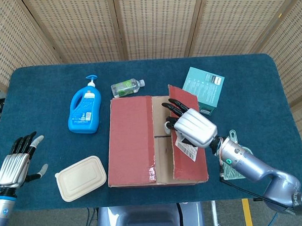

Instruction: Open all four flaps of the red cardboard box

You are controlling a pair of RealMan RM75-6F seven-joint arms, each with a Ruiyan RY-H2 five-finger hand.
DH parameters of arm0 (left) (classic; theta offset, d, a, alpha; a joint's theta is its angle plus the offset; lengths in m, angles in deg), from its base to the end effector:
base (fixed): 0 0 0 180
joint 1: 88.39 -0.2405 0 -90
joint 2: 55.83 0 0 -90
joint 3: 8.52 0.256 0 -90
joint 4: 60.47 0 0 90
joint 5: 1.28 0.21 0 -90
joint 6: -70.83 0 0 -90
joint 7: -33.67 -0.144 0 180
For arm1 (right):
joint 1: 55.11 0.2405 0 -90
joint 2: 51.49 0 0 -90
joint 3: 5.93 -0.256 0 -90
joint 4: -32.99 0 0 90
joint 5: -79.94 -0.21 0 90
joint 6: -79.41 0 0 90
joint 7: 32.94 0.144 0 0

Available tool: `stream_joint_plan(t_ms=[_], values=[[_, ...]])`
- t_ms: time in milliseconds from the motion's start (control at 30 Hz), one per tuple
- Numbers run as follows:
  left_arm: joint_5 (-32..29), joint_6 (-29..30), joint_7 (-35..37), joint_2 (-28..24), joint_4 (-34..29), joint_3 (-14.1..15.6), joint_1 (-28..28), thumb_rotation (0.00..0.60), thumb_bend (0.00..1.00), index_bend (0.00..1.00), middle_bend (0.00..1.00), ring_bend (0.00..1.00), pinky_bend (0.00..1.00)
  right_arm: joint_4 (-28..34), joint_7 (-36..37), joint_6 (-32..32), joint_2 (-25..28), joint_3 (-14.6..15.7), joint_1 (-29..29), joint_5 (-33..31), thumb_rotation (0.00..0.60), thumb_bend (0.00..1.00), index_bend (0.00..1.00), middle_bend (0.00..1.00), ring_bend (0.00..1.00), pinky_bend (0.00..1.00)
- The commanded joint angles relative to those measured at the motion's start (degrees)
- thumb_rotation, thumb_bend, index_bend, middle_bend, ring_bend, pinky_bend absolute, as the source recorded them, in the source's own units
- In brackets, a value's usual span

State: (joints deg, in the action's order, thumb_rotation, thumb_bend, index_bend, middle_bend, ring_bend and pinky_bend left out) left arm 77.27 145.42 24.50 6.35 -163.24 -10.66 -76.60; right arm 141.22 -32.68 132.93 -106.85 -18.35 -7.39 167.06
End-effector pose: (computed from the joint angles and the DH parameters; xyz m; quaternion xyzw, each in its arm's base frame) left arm -0.2787 0.2065 0.1320 -0.6341 -0.4309 -0.3406 0.5443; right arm -0.0611 -0.3254 0.1300 0.8077 -0.2246 0.4568 0.2975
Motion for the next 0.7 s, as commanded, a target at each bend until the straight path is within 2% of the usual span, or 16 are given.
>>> stream_joint_plan(t_ms=[33, 700], values=[[0.16, 0.09, -0.02, -0.01, -0.07, -0.03, 0.05, 0.517, 0.35, 0.1, 0.0, 0.0, 0.0, 1.09, 0.35, 0.8, 1.85, -0.5, -0.68, -0.22, 0.6, 1.0, 0.49, 0.46, 0.01, 0.0], [0.13, -0.03, -1.18, 0.02, -0.71, 0.08, 0.28, 0.516, 0.35, 0.11, 0.0, 0.0, 0.0, 1.02, 0.42, 3.2, 10.65, -1.18, -4.49, -1.94, 0.6, 1.0, 0.49, 0.46, 0.01, 0.0]])
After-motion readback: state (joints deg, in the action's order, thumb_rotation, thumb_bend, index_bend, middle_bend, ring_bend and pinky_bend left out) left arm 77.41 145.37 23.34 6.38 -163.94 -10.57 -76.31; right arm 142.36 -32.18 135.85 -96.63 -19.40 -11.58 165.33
